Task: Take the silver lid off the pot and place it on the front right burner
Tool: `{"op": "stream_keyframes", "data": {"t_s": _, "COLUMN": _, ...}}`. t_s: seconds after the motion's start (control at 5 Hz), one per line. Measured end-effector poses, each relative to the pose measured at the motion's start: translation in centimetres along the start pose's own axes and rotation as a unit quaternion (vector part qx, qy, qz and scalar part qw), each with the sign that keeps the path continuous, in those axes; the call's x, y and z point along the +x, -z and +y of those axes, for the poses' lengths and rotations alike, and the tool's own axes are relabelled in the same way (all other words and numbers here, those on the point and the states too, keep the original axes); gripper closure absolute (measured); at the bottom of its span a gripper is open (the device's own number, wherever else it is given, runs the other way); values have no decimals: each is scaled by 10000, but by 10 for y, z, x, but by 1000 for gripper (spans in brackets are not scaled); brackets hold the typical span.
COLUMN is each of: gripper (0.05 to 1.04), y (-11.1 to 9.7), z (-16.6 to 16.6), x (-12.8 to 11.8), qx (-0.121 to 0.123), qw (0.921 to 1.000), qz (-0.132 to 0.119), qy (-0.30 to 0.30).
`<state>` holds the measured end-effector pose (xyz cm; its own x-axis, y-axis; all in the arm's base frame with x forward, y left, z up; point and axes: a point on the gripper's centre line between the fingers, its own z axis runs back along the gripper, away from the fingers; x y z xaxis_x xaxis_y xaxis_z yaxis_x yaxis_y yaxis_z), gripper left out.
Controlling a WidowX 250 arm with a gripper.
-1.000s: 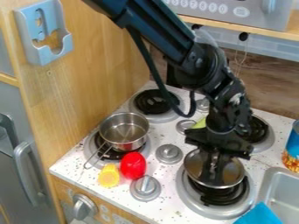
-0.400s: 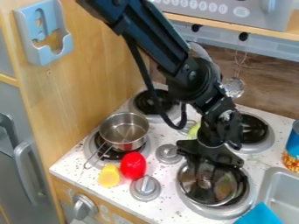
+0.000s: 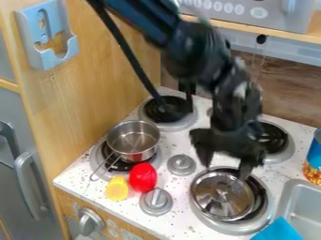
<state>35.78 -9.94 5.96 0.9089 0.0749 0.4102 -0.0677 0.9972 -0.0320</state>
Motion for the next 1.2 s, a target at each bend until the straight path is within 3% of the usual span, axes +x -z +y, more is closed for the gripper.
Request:
{"op": "stream_keyframes", "data": {"t_s": 0.2, "gripper": 81, "y": -47, "z": 16, "x": 7, "qx": -119, "qw": 9979, "qz": 632, "qy": 78}}
{"op": "stream_keyframes", "data": {"t_s": 0.4, "gripper": 82, "y": -92, "z": 40, "x": 6, "qx": -37, "qw": 9844, "qz": 1758, "qy": -6}}
{"op": "stream_keyframes", "data": {"t_s": 1.2, "gripper": 82, "y": -94, "z": 42, "x": 4, "qx": -23, "qw": 9826, "qz": 1855, "qy": 10}}
